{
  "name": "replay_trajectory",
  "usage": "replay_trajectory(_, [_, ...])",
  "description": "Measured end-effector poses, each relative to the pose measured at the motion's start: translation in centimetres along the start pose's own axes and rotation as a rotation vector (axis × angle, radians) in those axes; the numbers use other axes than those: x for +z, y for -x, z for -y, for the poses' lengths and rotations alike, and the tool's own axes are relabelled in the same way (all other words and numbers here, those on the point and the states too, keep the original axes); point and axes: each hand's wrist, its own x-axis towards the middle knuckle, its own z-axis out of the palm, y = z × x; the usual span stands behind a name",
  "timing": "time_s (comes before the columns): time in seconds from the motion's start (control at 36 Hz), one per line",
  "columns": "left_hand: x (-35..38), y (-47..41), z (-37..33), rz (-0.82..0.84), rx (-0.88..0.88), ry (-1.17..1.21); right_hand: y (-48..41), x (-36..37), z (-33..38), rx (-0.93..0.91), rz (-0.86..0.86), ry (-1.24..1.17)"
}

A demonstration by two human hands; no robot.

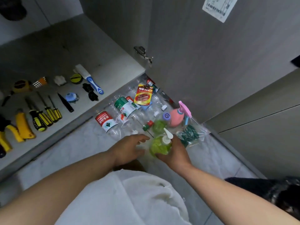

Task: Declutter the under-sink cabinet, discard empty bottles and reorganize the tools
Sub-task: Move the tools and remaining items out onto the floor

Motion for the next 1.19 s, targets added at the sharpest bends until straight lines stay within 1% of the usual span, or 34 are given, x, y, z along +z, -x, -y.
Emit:
replay_trajectory(0.08, [0.2, -0.2, 1.3, 0.002, 0.003, -0.047, -1.0, 1.1, -2.6, 0.105, 0.053, 0.142])
replay_trajectory(0.19, [-0.4, -0.2, 2.6, 0.038, -0.005, -0.208, -2.0, 2.1, -4.1, 0.154, 0.088, 0.277])
replay_trajectory(0.36, [-1.7, 0.2, 3.2, 0.062, 0.043, -0.362, -3.0, 2.7, -4.2, 0.177, 0.039, 0.454])
replay_trajectory(0.47, [-2.7, 0.7, 2.9, 0.083, 0.052, -0.430, -2.3, 2.7, -4.1, 0.282, -0.007, 0.564])
replay_trajectory(0.56, [-4.3, 1.4, 2.6, 0.093, 0.060, -0.498, -1.7, 2.3, -3.8, 0.332, 0.036, 0.564])
replay_trajectory(0.61, [-5.8, 2.1, 2.3, 0.114, 0.056, -0.564, -1.6, 2.0, -3.0, 0.325, 0.158, 0.538])
replay_trajectory(0.67, [-7.9, 2.9, 2.1, 0.126, 0.033, -0.617, -1.5, 1.8, -1.6, 0.280, 0.328, 0.401])
replay_trajectory(0.72, [-10.4, 3.9, 2.1, 0.104, -0.002, -0.650, -1.5, 1.8, 0.9, 0.239, 0.489, 0.204])
replay_trajectory(0.81, [-14.3, 5.6, 2.6, 0.034, -0.075, -0.661, -2.3, 1.9, 5.4, 0.228, 0.632, -0.019])
replay_trajectory(0.86, [-16.5, 6.9, 3.4, -0.007, -0.118, -0.664, -3.5, 2.2, 8.6, 0.172, 0.652, -0.082])
replay_trajectory(0.94, [-19.0, 9.0, 5.1, -0.044, -0.175, -0.655, -6.1, 3.3, 13.2, 0.077, 0.622, -0.111])
replay_trajectory(1.03, [-20.2, 10.9, 7.3, -0.057, -0.228, -0.636, -9.3, 5.4, 17.0, 0.018, 0.570, -0.084])
replay_trajectory(1.11, [-20.2, 12.3, 9.4, -0.067, -0.280, -0.578, -12.9, 7.9, 19.3, -0.029, 0.511, -0.025])
replay_trajectory(1.19, [-19.4, 13.1, 11.4, -0.131, -0.299, -0.515, -16.3, 10.6, 20.8, -0.092, 0.446, 0.070])
